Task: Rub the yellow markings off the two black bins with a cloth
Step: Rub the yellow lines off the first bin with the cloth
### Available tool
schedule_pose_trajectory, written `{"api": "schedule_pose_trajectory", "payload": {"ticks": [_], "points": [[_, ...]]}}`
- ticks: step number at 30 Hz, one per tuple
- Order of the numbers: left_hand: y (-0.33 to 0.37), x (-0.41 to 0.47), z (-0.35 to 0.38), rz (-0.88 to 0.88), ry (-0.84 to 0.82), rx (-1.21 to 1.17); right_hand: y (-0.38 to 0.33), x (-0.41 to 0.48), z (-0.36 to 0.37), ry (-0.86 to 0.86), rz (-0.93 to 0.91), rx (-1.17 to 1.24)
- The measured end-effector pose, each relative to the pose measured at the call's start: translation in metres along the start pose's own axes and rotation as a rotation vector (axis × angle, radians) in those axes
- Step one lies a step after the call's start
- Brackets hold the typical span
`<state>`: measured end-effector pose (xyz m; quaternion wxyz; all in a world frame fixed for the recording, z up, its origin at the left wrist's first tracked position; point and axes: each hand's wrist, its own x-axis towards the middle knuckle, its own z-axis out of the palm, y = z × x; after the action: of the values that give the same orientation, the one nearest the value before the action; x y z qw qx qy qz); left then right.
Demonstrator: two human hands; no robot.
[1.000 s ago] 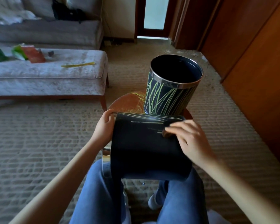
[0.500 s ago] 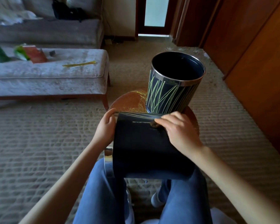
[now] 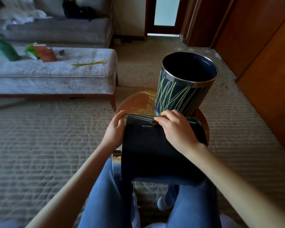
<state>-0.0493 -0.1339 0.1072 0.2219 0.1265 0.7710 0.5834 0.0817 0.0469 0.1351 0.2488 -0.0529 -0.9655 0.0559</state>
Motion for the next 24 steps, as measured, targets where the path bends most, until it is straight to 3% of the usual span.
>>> {"api": "schedule_pose_trajectory", "payload": {"ticks": [3, 7, 10, 16, 21, 24], "points": [[0.003, 0.007, 0.001, -0.056, -0.011, -0.046, -0.019, -0.041, -0.011, 0.105, -0.056, 0.021], [0.001, 0.008, 0.001, -0.065, -0.016, -0.041, -0.032, -0.079, -0.019, 0.109, -0.187, 0.019], [-0.005, 0.003, -0.001, -0.052, -0.02, -0.054, -0.027, -0.045, -0.012, 0.083, -0.101, 0.038], [-0.009, -0.005, -0.001, -0.011, -0.003, -0.059, -0.02, 0.024, 0.002, -0.143, 0.056, 0.052], [-0.014, 0.016, 0.0, -0.064, -0.02, -0.097, -0.039, -0.032, -0.017, 0.002, -0.111, 0.033], [-0.02, 0.02, 0.001, -0.08, -0.03, -0.121, -0.049, -0.054, -0.026, -0.021, -0.226, 0.044]]}}
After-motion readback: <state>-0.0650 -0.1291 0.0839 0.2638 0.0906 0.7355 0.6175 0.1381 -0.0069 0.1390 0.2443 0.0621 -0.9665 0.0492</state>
